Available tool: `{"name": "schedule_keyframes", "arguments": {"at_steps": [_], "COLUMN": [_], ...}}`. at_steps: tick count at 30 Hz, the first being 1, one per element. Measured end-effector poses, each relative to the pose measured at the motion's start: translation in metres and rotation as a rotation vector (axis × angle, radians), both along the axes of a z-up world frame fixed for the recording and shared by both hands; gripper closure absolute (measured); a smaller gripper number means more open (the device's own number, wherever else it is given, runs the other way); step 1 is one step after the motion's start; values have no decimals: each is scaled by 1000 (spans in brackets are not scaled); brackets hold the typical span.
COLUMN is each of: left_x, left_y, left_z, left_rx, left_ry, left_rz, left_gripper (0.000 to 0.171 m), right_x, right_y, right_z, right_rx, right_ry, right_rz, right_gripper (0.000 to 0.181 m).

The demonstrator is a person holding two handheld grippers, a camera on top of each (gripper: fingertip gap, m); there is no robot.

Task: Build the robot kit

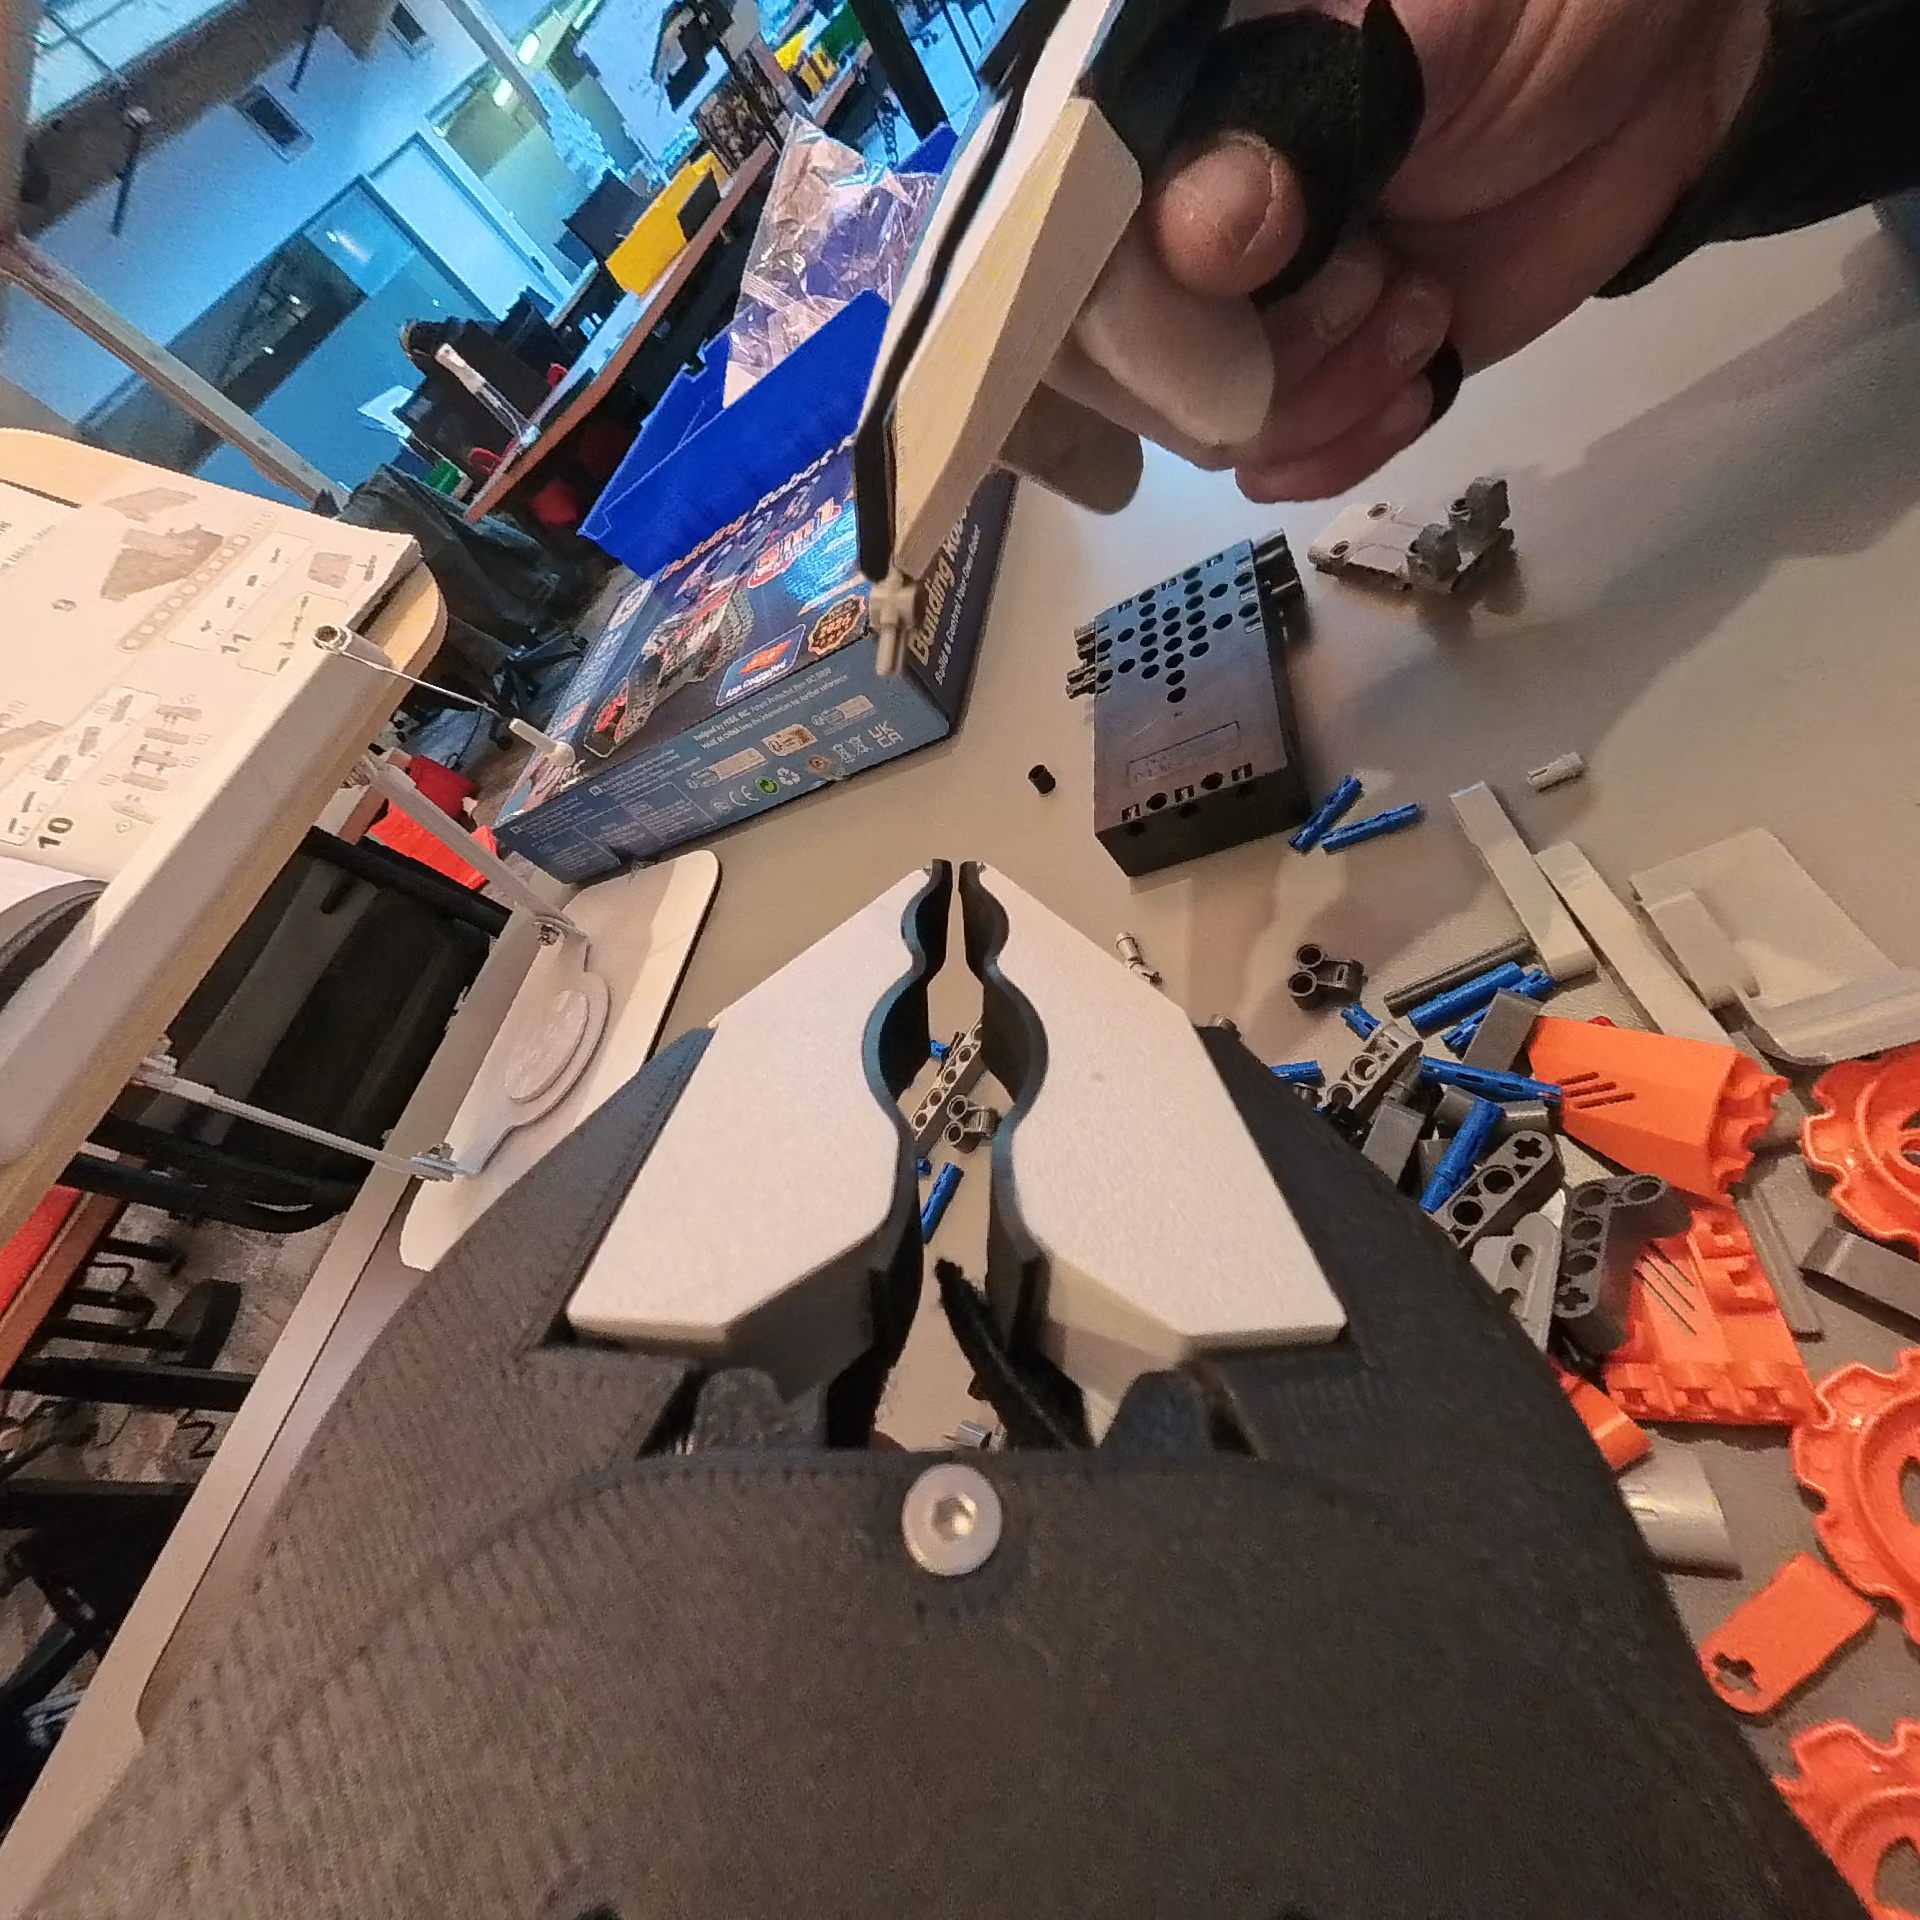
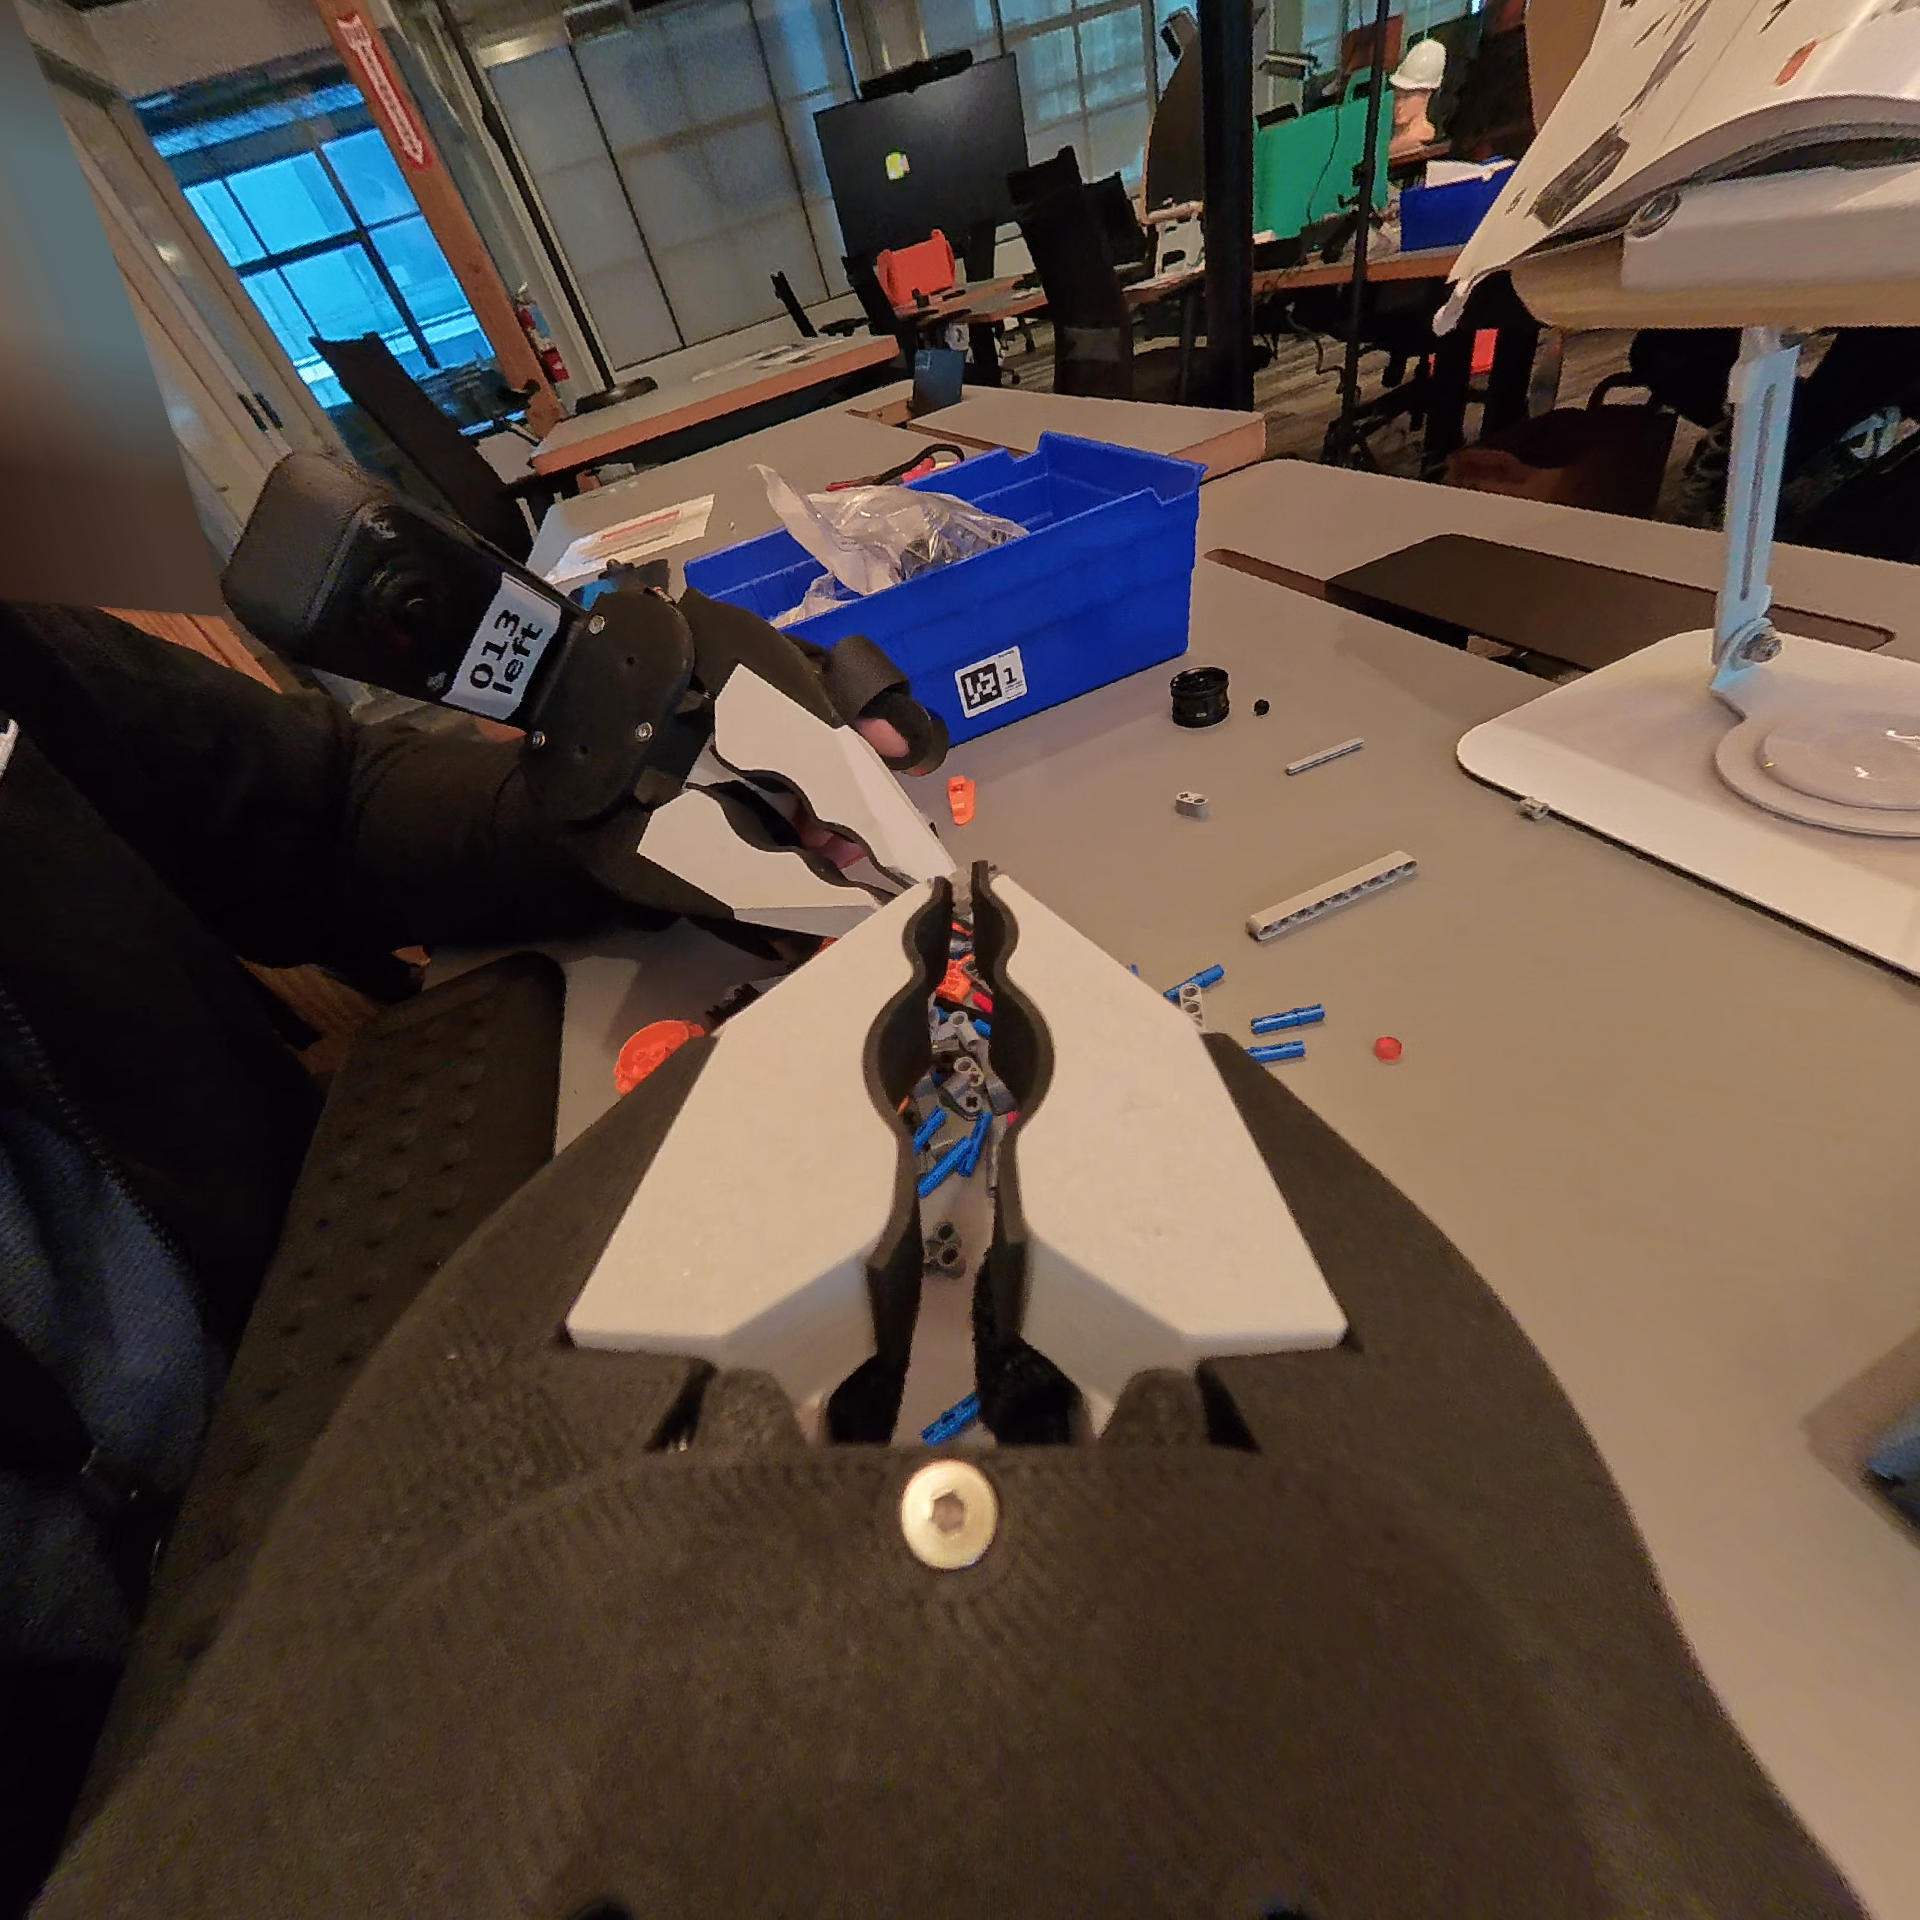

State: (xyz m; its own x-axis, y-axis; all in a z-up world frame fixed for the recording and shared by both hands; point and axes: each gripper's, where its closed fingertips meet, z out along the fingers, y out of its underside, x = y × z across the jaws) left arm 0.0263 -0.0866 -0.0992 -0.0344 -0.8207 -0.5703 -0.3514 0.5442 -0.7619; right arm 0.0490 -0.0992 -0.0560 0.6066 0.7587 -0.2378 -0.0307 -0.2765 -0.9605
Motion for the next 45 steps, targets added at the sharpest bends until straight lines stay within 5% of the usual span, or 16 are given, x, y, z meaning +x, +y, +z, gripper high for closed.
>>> {"name": "schedule_keyframes", "arguments": {"at_steps": [45], "left_x": [2], "left_y": [-2], "left_z": [-9], "left_rx": [-38], "left_ry": [28], "left_rz": [-16], "left_gripper": [171], "right_x": [6], "right_y": [3], "right_z": [-7], "right_rx": [-5], "right_ry": [-15], "right_rz": [-1], "right_gripper": [179]}}
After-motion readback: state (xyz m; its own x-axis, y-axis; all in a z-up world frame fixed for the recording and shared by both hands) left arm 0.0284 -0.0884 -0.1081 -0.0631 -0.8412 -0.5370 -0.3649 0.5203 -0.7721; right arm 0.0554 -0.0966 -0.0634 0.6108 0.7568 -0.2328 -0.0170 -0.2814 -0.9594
